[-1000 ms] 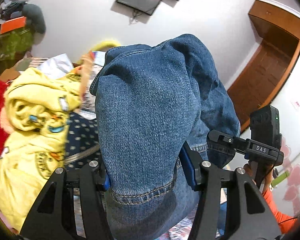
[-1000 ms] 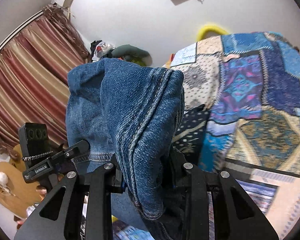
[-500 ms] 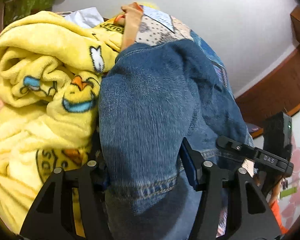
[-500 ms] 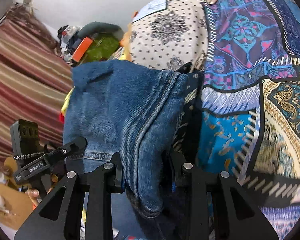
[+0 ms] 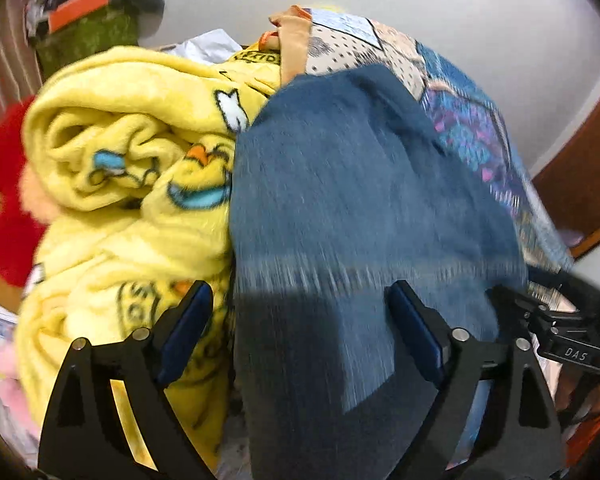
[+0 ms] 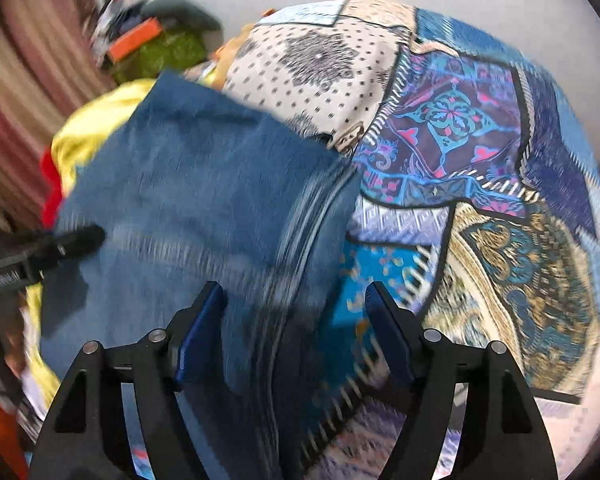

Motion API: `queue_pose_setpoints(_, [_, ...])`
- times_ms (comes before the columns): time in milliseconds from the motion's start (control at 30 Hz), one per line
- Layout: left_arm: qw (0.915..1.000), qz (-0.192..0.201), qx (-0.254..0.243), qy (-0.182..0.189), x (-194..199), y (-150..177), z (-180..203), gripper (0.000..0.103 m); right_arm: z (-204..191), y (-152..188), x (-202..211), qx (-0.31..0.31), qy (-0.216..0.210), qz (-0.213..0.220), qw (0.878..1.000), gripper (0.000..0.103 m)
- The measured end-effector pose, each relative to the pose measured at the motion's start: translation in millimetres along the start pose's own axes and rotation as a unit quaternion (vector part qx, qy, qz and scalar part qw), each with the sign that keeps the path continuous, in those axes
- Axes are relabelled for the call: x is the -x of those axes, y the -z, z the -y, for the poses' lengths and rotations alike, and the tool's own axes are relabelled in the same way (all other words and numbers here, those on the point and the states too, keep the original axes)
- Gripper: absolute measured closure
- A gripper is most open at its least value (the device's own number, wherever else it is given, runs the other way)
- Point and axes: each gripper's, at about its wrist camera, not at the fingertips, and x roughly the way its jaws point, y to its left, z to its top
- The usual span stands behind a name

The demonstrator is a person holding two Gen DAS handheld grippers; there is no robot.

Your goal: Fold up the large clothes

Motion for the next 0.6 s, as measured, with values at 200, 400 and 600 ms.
queue_pose_setpoints(200, [0.9996,0.0,-0.017,-0.022,32.8,33.4,11.4,0.011,-5.4,43.1,26.6,0.024,-0.012,-0.013,1.0,0.033])
queue_pose_setpoints(400, [0.9957,0.047,-0.059,-0.053,93.9,55.2,36.5,0.011,-11.3,53.6,96.9,0.003,-0.037,0.045,0.998,0.032])
queue_pose_setpoints(600, [0.9828,0.17,-0.063,-0.032,211.4,67.7,64.7,0.011,-30.4,57.6,207.4,0.015,-0.049,0.159,0.986,0.032])
